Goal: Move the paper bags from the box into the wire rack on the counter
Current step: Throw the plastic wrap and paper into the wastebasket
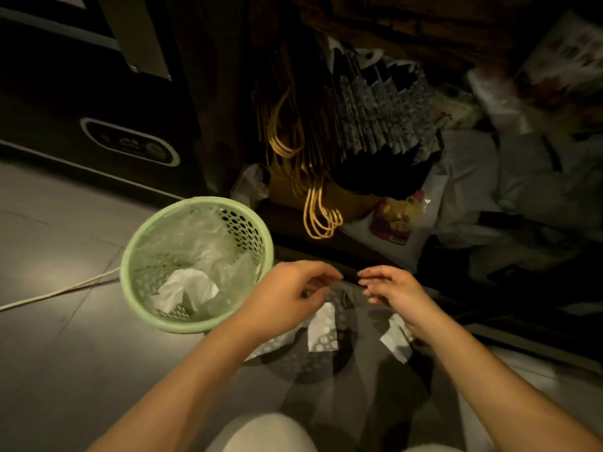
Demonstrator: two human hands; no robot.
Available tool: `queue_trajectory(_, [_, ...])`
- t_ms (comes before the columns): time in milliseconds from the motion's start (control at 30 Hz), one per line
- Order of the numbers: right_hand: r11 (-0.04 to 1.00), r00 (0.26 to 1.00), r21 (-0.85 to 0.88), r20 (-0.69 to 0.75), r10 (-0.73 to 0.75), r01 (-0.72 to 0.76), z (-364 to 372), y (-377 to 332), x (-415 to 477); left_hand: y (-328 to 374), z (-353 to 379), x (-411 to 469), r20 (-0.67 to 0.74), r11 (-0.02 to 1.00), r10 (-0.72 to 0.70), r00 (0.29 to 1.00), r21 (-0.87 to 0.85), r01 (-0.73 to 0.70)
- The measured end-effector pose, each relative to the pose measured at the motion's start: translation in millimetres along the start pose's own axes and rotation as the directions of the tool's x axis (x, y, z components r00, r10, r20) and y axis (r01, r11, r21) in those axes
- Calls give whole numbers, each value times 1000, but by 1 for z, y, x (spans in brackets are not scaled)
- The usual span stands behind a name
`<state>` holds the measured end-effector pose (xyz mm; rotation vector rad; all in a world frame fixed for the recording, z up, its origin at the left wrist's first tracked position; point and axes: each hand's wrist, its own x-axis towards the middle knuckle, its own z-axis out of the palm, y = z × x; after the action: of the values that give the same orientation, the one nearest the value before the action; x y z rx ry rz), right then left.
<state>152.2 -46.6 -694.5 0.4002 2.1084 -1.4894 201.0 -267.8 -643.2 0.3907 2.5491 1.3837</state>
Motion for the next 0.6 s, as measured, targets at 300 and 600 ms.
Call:
queue_trajectory(300, [806, 985, -571, -39, 165, -158, -57, 83, -3, -91, 77, 11, 393, 836, -289, 873, 549, 30])
queue_trajectory(600, [691, 955, -697, 28, 295, -193, -49, 111, 11, -114, 115, 23, 534, 749, -409, 740, 660, -62])
